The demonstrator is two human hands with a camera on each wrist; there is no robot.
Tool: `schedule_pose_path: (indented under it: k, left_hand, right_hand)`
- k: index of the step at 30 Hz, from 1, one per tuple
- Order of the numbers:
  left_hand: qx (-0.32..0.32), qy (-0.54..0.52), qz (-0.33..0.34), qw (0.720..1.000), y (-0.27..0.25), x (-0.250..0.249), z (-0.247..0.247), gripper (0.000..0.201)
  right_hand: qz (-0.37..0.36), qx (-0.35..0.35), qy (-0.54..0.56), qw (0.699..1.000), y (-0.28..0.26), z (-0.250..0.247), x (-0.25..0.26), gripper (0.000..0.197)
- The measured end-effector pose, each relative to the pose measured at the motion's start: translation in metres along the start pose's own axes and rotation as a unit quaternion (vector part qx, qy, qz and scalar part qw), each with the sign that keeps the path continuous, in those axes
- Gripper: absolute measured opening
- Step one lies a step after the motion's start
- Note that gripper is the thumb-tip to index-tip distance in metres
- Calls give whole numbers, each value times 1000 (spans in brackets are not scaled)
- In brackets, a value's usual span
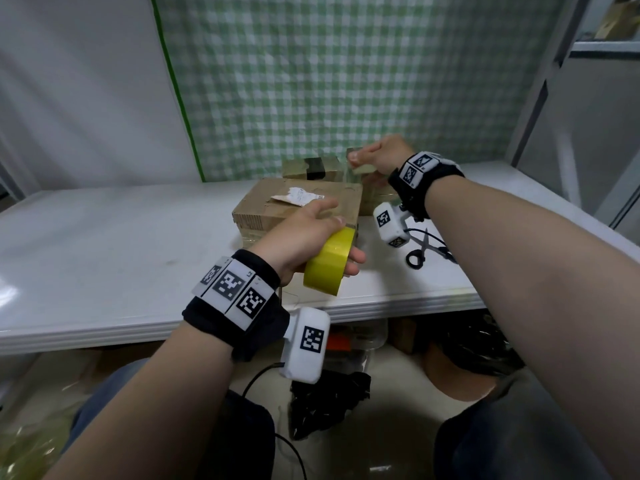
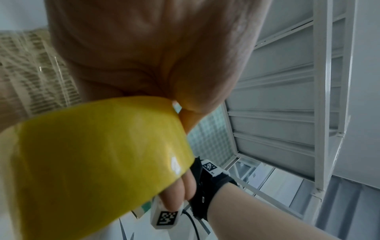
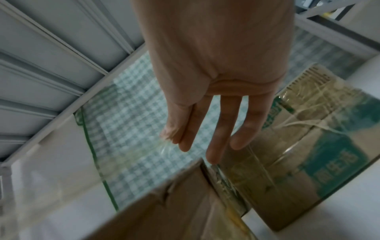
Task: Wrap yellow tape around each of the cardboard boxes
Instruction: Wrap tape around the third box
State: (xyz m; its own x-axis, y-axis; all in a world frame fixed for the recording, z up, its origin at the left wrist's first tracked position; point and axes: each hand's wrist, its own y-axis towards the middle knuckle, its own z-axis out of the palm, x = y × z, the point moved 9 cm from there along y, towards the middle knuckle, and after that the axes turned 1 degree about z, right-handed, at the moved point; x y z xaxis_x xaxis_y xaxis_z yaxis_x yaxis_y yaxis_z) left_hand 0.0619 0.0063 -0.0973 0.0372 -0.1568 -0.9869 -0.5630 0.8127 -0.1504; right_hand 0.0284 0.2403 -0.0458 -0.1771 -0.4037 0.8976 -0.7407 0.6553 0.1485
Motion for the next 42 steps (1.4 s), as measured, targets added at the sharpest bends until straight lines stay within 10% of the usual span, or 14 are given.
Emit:
schedule_pose_path:
  k: [22, 31, 38, 42]
  left_hand:
    - [9, 50, -38, 998, 12, 14, 6, 57]
    - [24, 51, -51, 997, 6, 17, 3, 54]
    - [27, 43, -50, 997, 5, 20, 3, 60]
    - [30, 55, -47, 997, 7, 24, 6, 61]
  right_hand:
    - [139, 40, 57, 988, -9, 28, -52, 14]
    - [169, 107, -61, 978, -32, 28, -77, 40]
    - [49, 9, 0, 999, -47, 6, -41, 34]
    - [-30, 194, -197, 961, -70, 41, -20, 91]
